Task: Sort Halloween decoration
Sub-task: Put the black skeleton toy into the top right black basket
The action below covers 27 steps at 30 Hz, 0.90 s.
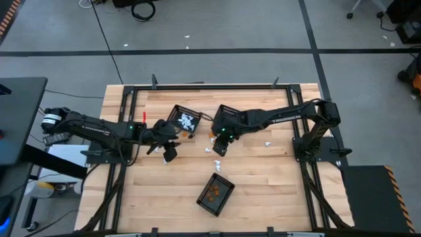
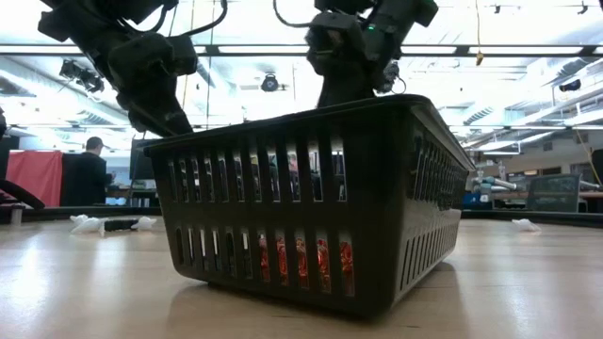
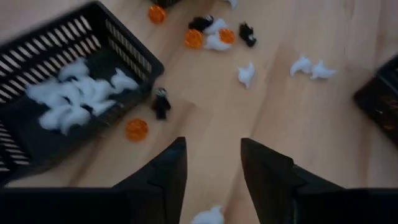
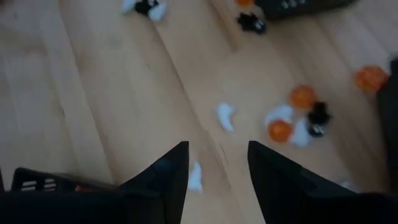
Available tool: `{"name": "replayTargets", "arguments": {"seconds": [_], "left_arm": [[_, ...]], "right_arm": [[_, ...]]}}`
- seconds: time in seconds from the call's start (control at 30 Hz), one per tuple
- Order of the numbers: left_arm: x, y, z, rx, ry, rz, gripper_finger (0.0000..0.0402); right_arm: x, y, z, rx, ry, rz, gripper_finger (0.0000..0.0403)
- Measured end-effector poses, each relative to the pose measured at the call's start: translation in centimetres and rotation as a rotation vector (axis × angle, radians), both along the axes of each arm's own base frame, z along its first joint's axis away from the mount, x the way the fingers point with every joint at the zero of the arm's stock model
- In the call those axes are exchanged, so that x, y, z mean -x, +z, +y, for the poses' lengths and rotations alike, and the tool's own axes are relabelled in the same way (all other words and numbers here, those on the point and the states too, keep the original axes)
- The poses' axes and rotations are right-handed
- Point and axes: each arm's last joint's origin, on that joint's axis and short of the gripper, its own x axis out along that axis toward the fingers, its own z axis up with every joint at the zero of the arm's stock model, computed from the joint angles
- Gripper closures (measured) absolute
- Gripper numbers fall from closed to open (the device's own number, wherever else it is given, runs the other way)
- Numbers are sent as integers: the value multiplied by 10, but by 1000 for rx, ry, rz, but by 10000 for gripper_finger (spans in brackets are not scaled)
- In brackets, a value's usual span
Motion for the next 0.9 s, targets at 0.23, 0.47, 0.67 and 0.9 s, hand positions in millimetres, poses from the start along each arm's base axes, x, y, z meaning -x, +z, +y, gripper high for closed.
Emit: {"name": "replayTargets", "arguments": {"seconds": [0.23,0.47,0.67,0.9], "left_arm": [[3,-3,-1,65,22,40,237],[8,-7,-2,82,39,99,237],[15,-20,-21,76,3,102,237],[29,-48,-39,208,67,62,237]], "right_arm": [[-20,4,8,14,15,-19,233],[-21,10,6,8,21,-68,233],[-16,7,8,42,146,-16,233],[-5,-7,9,132,255,93,233]]}}
